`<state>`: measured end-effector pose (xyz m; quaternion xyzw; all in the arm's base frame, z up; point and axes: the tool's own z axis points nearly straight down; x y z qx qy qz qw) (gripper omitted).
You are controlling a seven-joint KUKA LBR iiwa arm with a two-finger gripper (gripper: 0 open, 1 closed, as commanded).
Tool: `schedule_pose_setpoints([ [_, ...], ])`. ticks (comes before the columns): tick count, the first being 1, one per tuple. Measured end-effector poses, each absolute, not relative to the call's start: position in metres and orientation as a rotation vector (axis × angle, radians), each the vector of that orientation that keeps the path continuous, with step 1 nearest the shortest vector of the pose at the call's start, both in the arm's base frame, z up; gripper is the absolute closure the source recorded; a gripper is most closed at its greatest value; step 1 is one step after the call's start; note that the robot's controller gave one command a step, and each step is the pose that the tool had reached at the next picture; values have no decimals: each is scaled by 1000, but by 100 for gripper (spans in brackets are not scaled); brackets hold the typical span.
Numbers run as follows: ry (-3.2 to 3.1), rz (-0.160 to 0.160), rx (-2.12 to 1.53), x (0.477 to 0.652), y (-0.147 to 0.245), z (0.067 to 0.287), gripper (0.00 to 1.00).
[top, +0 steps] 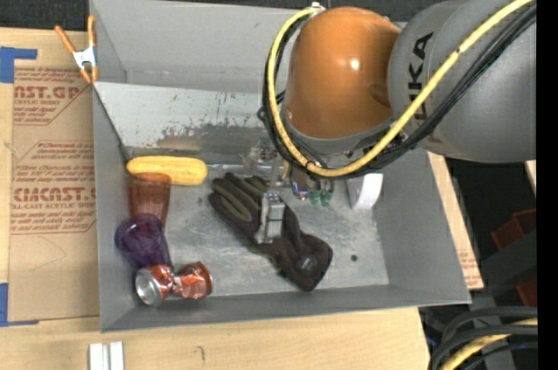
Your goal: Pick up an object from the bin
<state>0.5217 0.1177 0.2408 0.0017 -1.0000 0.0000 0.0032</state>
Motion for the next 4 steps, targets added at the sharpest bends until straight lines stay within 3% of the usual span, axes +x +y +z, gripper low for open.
schedule_pose_setpoints([
  [1, -3143, -3, 2, 523, 117, 246, 0],
  [2, -3148, -2, 76, 518, 87, 191, 0],
  [3, -3136, 0, 72, 497, 87, 159, 0],
  [4, -3142, -2, 55, 502, 87, 142, 0],
])
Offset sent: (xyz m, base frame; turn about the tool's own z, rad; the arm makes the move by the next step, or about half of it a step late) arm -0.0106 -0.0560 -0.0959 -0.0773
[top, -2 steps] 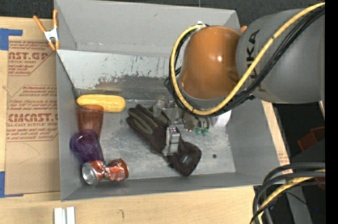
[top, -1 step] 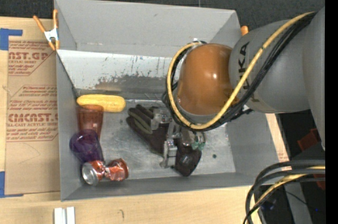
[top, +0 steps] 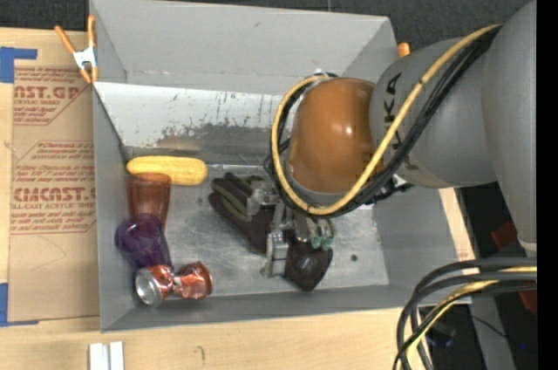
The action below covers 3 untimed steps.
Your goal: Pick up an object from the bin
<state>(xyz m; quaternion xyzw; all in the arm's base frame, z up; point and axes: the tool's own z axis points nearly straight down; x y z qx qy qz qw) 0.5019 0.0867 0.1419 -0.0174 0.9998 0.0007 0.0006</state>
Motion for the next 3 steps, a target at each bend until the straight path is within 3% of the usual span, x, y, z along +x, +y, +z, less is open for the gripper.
schedule_pose_setpoints([
  [1, 3129, 4, -186, 514, 53, 96, 0],
  [2, 3127, 2, -227, 516, 38, 80, 0],
  [3, 3146, 1, 80, 517, 39, 99, 0],
])
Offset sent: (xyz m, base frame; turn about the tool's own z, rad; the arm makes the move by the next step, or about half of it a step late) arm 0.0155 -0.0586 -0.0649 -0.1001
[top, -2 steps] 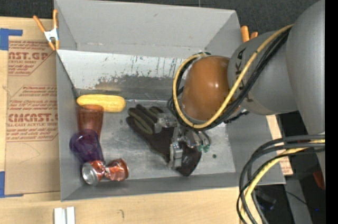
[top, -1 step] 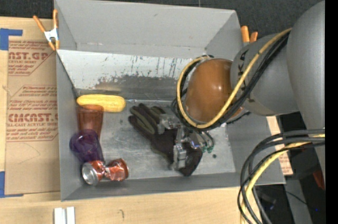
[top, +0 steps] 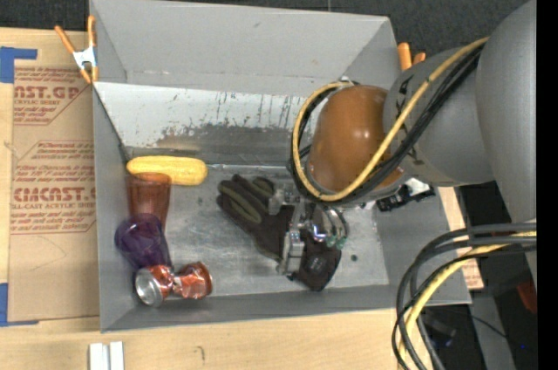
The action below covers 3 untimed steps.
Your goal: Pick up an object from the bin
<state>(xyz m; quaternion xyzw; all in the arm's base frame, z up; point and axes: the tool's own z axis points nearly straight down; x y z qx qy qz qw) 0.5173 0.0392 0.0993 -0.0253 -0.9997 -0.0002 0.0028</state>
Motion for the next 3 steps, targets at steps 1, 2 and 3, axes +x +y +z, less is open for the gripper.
schedule_pose_setpoints([
  [1, -3135, -1, 188, 497, 13, 85, 100],
  [2, -3135, -2, 189, 497, 13, 85, 100],
  [3, -3135, -1, 222, 484, 49, 226, 100],
])
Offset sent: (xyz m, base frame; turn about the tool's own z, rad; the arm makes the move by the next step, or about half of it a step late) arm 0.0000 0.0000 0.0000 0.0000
